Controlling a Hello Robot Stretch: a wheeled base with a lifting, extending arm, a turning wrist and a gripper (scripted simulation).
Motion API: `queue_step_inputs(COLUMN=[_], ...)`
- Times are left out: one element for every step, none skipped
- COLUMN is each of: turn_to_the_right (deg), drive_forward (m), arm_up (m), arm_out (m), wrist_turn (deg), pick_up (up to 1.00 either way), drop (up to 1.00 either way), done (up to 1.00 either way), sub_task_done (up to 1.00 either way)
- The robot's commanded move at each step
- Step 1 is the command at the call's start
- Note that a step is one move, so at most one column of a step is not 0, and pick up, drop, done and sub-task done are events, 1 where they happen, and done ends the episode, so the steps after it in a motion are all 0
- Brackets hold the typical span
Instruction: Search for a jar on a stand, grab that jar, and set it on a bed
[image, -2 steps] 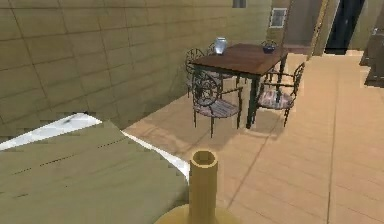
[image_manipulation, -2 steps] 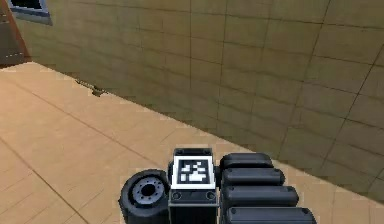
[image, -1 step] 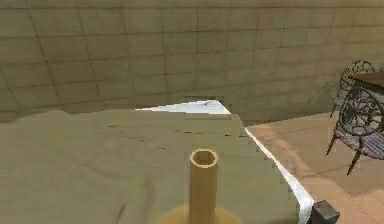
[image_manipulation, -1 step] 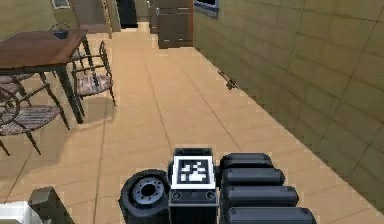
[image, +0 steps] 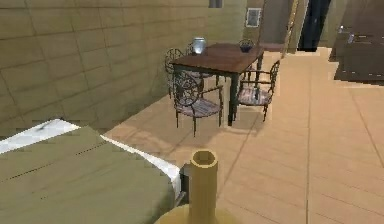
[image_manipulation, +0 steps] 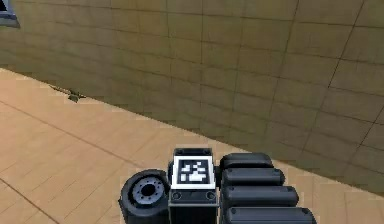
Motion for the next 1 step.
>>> queue_step_inputs(turn_to_the_right=[45.0], drive_forward=[0.0], arm_up=[0.0], arm_out=[0.0], wrist_turn=[0.0], pick_up=[0.0], drop=[0.0], done=[0.0], sub_task_done=[0.0])
